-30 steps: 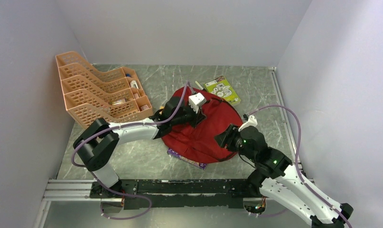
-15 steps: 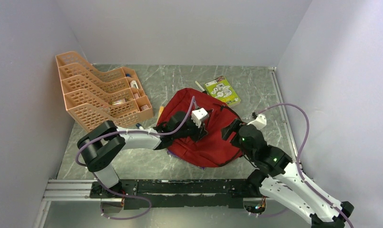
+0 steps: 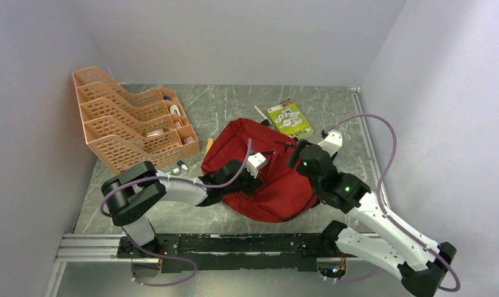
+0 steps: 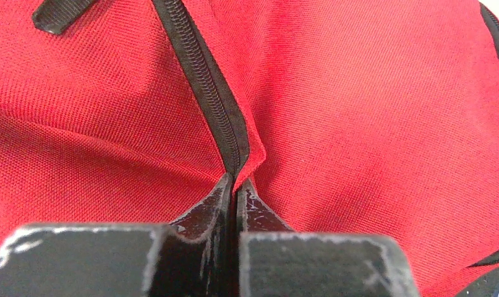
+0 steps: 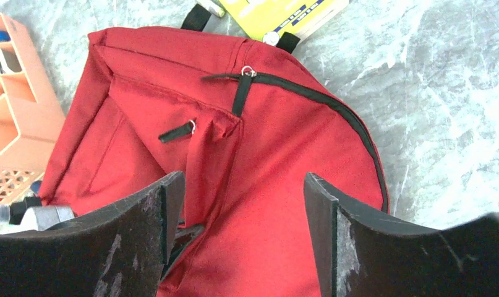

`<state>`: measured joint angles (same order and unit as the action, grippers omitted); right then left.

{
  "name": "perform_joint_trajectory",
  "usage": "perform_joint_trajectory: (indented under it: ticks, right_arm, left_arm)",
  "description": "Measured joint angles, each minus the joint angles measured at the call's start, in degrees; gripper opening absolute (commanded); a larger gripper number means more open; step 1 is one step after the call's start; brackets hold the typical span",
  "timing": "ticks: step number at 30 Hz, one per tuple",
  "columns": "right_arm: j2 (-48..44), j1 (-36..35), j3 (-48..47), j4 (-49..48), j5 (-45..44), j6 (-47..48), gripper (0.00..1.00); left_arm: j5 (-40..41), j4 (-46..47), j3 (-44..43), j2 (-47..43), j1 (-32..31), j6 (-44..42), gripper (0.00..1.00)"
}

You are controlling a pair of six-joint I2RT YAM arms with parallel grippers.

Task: Pack the student bag
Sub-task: Adjust the student bag at the center of the board.

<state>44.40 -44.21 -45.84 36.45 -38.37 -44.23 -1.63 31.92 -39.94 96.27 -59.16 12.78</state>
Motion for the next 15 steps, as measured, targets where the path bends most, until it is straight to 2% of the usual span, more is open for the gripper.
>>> perform_joint_trajectory:
  ticks: [7, 15]
  right_arm:
    - [6.2, 3.0, -1.7, -2.3, 4.0, 3.5, 0.61]
    - [13.5, 17.0, -1.2, -7.4, 17.4, 7.0, 0.56]
  left_arm:
    - [3.3, 8.6, 4.3, 2.4, -2.1, 2.6, 0.05]
    - [6.6, 22.4, 8.9, 6.4, -3.5, 4.6, 0.05]
